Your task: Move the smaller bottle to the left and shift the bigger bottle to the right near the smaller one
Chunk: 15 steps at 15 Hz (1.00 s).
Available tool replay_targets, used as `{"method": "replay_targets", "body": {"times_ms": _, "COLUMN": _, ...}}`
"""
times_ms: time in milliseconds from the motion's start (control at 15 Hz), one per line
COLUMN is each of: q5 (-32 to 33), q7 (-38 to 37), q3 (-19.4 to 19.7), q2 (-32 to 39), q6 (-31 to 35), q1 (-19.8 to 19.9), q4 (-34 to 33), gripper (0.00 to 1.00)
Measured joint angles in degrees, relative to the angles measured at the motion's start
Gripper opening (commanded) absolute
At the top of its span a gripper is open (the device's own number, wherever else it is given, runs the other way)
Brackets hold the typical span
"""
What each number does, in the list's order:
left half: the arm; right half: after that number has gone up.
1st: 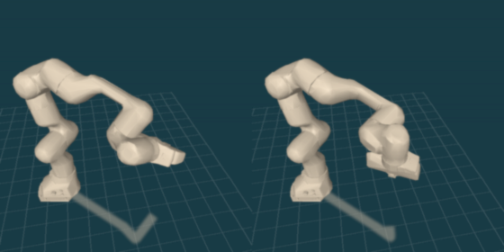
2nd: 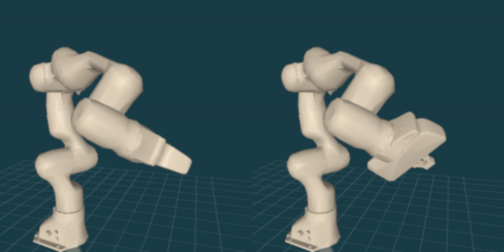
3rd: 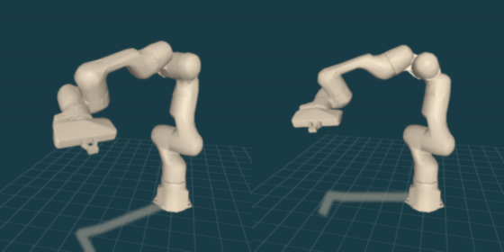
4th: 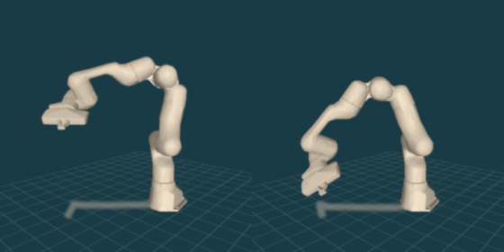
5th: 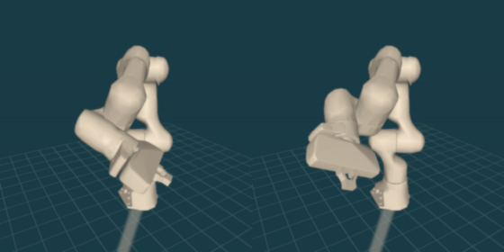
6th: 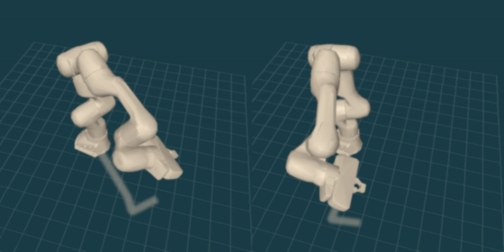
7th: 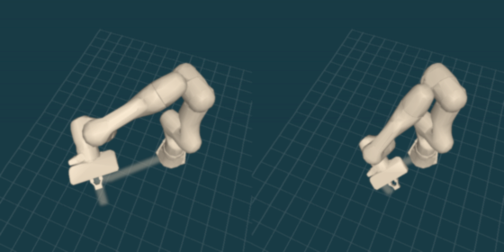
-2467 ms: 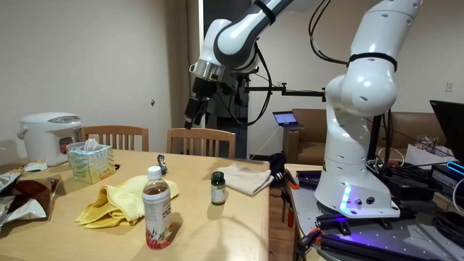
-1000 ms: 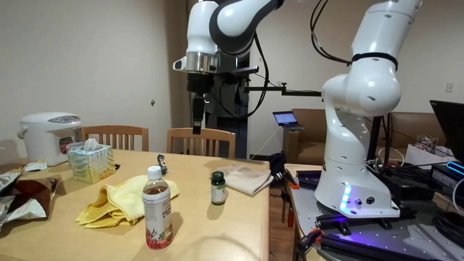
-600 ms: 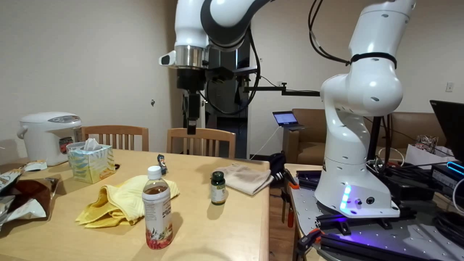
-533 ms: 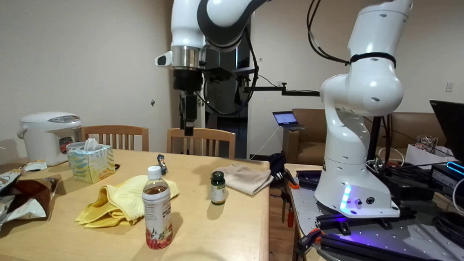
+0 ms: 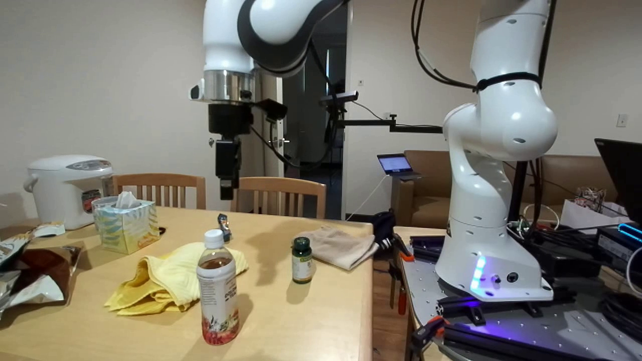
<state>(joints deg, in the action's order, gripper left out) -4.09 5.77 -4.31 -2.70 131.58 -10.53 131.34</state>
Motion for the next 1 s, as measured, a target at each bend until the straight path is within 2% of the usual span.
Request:
{"method": "replay_targets", "body": {"times_ms": 533, "q5": 4.8, "q7": -19.7, "q3": -2.8, "q2": 4.1, "q6": 0.6, "q1": -0.3, "q4": -3.1, "gripper": 1.0}}
{"method": "replay_targets", "body": {"times_ms": 1000, "q5": 9.8, "q7": -28.7, "q3": -5.5, "q2": 4.6, "q6": 0.5, "q1": -2.0, "q4": -4.1, "gripper": 1.0}}
